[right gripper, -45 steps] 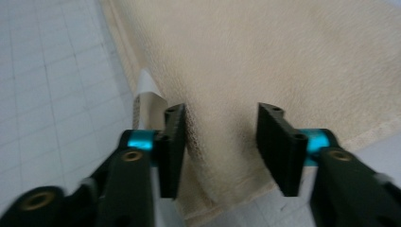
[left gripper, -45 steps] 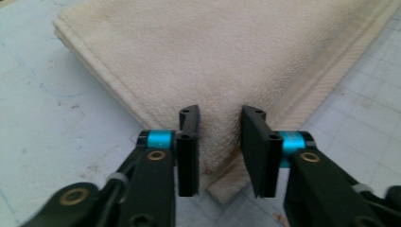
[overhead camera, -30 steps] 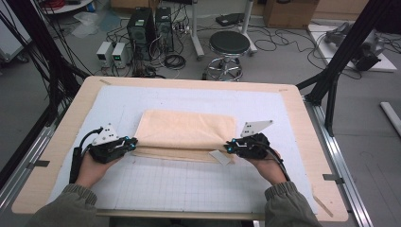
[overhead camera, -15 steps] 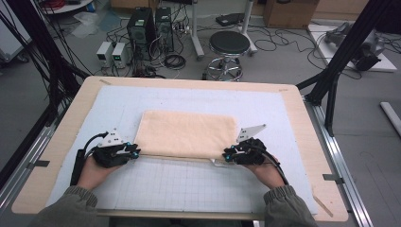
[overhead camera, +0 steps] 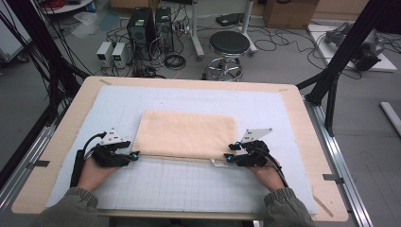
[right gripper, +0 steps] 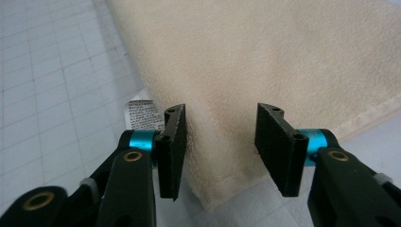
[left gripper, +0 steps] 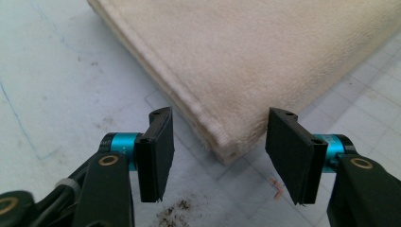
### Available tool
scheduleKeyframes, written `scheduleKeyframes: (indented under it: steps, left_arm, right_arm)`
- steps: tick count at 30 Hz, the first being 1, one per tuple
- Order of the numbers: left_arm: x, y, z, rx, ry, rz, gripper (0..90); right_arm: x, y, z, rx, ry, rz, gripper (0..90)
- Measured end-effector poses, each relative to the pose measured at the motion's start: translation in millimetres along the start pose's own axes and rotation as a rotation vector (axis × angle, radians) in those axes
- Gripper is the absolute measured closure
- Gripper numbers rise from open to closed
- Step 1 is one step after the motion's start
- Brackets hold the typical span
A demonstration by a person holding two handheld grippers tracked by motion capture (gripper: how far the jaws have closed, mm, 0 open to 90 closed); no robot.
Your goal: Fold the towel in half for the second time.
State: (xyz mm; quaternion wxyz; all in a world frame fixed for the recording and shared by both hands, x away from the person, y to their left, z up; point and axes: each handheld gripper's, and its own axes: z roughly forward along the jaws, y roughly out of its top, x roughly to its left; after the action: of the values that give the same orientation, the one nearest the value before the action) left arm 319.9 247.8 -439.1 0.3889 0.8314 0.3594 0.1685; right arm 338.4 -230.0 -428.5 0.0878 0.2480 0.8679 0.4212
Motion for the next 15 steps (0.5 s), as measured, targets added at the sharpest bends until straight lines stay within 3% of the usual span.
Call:
scheduleKeyframes:
  steps: [3,5,10,15]
  left_arm:
    - [-2.1,-3.5,2.8,-0.002,-0.023,0.010,49.3]
    - [-3.3,-2.6,2.3,0.004,-0.026,0.017,58.6]
    - [-4.1,-3.3,0.0,0.004,-0.033,0.027,72.7]
    - [-6.3,-4.2,-1.3,0.000,-0.036,0.031,78.2]
  right_arm:
    - [2.1,0.5,2.7,0.007,-0.003,-0.013,51.0]
    - [1.7,0.4,5.2,0.017,-0.005,-0.022,50.9]
    - [-1.5,-0.7,5.0,0.012,-0.005,-0.014,50.0]
    - [-4.5,-2.0,3.5,0.007,-0.004,-0.015,48.8]
